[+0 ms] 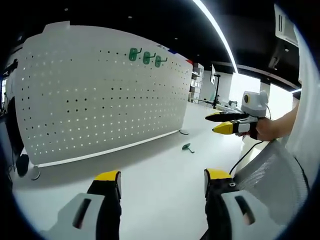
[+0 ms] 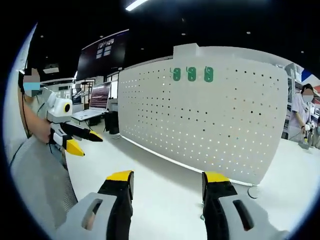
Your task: Insert the hook assembly into the mounting plate slot until the hook locks in place.
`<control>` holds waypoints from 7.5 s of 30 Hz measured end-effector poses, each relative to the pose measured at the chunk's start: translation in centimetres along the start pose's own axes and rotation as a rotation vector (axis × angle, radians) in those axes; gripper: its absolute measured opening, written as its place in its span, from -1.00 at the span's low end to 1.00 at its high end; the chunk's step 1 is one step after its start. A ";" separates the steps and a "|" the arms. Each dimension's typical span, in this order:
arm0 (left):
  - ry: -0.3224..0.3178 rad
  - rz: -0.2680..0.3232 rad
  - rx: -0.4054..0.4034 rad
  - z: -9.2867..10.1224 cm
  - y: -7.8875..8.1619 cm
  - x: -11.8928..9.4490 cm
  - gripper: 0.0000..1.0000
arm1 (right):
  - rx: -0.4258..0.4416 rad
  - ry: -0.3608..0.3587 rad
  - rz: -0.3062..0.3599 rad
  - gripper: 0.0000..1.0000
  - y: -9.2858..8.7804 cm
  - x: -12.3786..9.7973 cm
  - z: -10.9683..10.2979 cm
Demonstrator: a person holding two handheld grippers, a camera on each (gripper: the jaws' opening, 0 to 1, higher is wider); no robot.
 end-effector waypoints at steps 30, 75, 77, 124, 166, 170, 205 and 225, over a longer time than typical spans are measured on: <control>-0.174 -0.038 0.175 0.8 3.6 6.2 0.38 | 0.072 -0.019 -0.136 0.09 -2.7 0.5 0.6; -0.650 -0.322 0.582 5.7 3.5 22.4 0.33 | 0.102 -0.101 -0.152 0.09 -3.3 0.2 2.3; -0.664 -0.332 0.600 5.9 3.4 22.8 0.31 | 0.101 -0.103 -0.152 0.09 -3.3 0.1 2.3; -0.879 -0.550 0.838 9.3 0.4 30.3 0.11 | 0.180 -0.183 -0.167 0.06 -3.9 -0.6 4.1; -0.779 -0.526 0.750 9.0 -0.2 31.3 -0.69 | 0.171 -0.188 -0.178 -0.04 -4.1 -0.8 4.3; -0.732 -0.522 0.752 8.6 -0.2 31.7 -0.90 | 0.169 -0.189 -0.174 -0.04 -4.0 -0.8 4.2; -0.684 -0.465 0.704 8.0 1.5 31.6 -0.95 | 0.171 -0.203 -0.155 -0.02 -3.6 -0.9 4.5; -0.640 -0.333 0.653 7.0 4.6 29.6 -0.95 | 0.157 -0.209 -0.123 -0.03 -2.9 -1.1 4.5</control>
Point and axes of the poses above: the point that each gripper's makers call its tool centre point, and the gripper's own axes: x roughly forward along the fingers, z roughly to its right, y roughly out of its top, the point moved 4 cm from there along -x, roughly backward along the fingers, and after that the axes turned 11 degrees about x, right-handed, at the moved point
